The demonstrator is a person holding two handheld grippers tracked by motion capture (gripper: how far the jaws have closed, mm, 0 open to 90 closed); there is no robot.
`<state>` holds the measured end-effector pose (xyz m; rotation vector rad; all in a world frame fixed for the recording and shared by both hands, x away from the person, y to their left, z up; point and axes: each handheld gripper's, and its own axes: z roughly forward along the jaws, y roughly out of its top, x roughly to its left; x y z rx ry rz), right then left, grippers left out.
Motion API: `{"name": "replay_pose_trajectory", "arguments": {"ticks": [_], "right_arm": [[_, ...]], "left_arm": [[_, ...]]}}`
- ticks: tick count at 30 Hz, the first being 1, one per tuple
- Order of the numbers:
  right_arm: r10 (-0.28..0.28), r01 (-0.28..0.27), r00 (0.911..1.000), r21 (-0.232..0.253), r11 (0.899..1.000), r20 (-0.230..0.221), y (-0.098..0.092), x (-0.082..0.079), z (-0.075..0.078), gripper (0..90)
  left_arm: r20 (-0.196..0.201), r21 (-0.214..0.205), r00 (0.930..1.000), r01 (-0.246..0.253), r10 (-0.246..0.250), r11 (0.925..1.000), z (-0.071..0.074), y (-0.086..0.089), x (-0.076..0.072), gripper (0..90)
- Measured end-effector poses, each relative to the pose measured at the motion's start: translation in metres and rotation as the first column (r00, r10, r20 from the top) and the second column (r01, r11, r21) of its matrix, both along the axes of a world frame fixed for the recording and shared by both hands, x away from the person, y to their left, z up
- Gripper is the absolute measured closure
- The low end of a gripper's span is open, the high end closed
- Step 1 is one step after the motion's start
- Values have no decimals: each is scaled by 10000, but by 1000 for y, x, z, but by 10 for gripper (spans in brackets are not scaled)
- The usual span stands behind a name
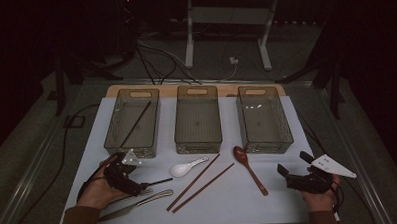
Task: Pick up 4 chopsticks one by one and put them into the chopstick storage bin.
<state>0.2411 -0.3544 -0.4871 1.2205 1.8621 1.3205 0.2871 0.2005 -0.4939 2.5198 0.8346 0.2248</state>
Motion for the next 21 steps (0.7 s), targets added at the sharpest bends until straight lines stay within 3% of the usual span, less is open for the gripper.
{"name": "replay_pose_trajectory", "arguments": {"ticks": [3, 7, 9, 16, 21], "right_arm": [[4, -4, 10000, 4, 10000, 8, 0, 0, 0, 0], [-2, 2, 10000, 1, 10000, 15, 0, 0, 0, 0], [-6, 6, 10000, -5, 10000, -5, 0, 0, 0, 0], [-11, 11, 10000, -8, 10000, -17, 1, 0, 0, 0], [-19, 19, 10000, 11, 10000, -21, 0, 0, 0, 0]], "left_arm": [[-134, 157, 9996, 236, -234, 9996, -3, -1, -1, 297], [-372, 210, 9951, 920, -912, 9955, -6, -3, -5, 520], [-444, 456, 9934, 1077, -1057, 9931, -6, -4, -5, 620], [-446, 720, 9931, 1112, -1081, 9912, -4, -4, -4, 794], [-114, 902, 9976, 687, -680, 9936, -5, -4, -1, 828]]}}
